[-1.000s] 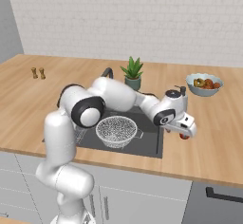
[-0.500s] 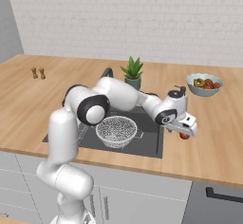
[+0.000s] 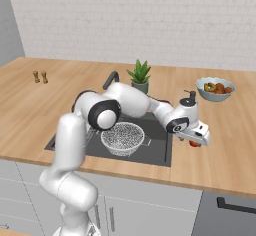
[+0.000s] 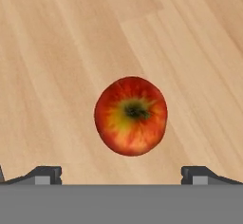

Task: Put the colander in the sink, put the apple in the colander, and turn on the sink faucet and pour water over the colander.

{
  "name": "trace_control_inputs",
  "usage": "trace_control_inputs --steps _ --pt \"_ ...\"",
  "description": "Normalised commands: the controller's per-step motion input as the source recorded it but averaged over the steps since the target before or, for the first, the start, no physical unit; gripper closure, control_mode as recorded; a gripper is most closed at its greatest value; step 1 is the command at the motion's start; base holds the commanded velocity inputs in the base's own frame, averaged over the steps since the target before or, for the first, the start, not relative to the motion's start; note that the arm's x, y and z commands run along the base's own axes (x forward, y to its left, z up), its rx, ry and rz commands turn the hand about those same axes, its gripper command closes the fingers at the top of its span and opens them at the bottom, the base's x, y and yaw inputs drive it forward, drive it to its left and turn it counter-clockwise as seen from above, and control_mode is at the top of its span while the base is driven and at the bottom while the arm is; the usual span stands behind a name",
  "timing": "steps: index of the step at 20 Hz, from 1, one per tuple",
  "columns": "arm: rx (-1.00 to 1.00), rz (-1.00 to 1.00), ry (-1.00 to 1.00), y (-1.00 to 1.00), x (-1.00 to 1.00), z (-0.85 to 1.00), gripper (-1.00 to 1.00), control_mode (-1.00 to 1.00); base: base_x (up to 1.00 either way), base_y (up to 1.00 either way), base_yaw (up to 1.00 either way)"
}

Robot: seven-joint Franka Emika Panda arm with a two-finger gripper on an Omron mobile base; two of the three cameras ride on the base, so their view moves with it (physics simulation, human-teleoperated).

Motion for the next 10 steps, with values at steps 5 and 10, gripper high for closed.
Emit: trace_control_inputs --steps 5,10 --pt "0.0 0.0 0.0 -0.14 0.12 -0.05 -1.0 -1.0 0.0 0.0 0.0" --pt "0.0 0.01 0.0 -0.11 0.13 -0.1 -1.0 -1.0 0.0 0.0 0.0"
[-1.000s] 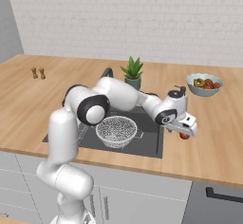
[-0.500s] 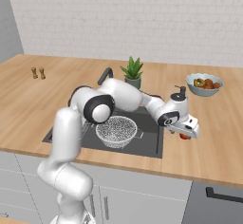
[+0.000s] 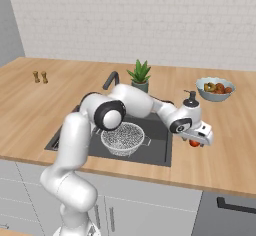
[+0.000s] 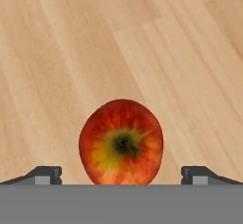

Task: Put the colander in the sink, put the apple in the colander, and turn on the sink faucet and pour water over the colander.

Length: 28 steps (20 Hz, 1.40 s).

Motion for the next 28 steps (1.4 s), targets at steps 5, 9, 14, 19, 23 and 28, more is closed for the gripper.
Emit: trace_control_inputs --steps 5,9,14,19,23,28 --pt "0.0 0.02 0.0 0.0 0.16 -0.06 -1.0 -1.0 0.0 0.0 0.0" --pt "0.0 0.01 0.0 0.0 0.15 -0.1 -1.0 -1.0 0.0 0.0 0.0" --pt "-0.02 0.0 0.0 -0.01 -0.02 -0.22 1.0 -1.0 0.0 0.0 0.0" --pt "-0.04 0.0 0.0 0.0 -0.01 -0.17 1.0 -1.0 0.0 0.0 0.0" --pt "-0.01 0.0 0.0 0.0 -0.14 -0.01 1.0 -1.0 0.0 0.0 0.0" --pt "0.0 0.03 -0.02 0.17 -0.44 0.37 1.0 -1.0 0.0 0.0 0.0"
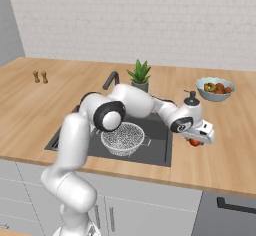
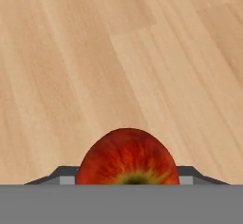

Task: Put the colander in the sink, put the apple in the colander, and turn on the sink faucet and pour water over the colander.

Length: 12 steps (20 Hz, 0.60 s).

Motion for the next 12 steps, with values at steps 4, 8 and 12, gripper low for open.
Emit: trace_control_inputs --steps 4,8,12 --pt "0.0 0.12 -0.07 0.63 -0.55 0.5 1.0 -1.0 0.0 0.0 0.0" --pt "0.0 0.13 -0.02 0.82 -0.5 0.46 1.0 -1.0 0.0 0.0 0.0" --pt "0.0 0.13 0.0 1.0 -0.37 0.3 1.0 -1.0 0.0 0.0 0.0"
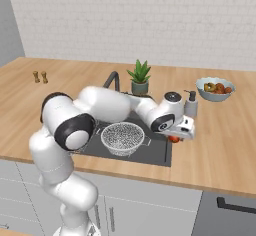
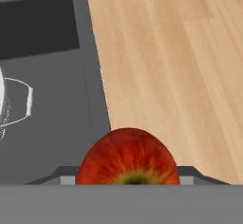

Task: Put the colander in the sink, put the apple in the colander, and turn on the sink faucet and pour water over the colander.

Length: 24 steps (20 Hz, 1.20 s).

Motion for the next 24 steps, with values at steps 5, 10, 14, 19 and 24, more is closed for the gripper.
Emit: trace_control_inputs --steps 5,10,14,19,24 --pt "0.0 0.13 -0.03 1.0 -0.18 0.15 1.0 -1.0 0.0 0.0 0.0" --pt "0.0 0.06 -0.05 0.97 0.03 0.08 1.0 -1.0 0.0 0.0 0.0" --pt "0.0 0.02 0.0 0.71 0.16 0.0 1.0 -1.0 0.0 0.0 0.0" --pt "0.0 0.02 0.0 0.68 0.03 -0.15 1.0 -1.0 0.0 0.0 0.0" --pt "0.06 0.07 0.0 0.44 0.16 -0.16 1.0 -1.0 0.0 0.0 0.0"
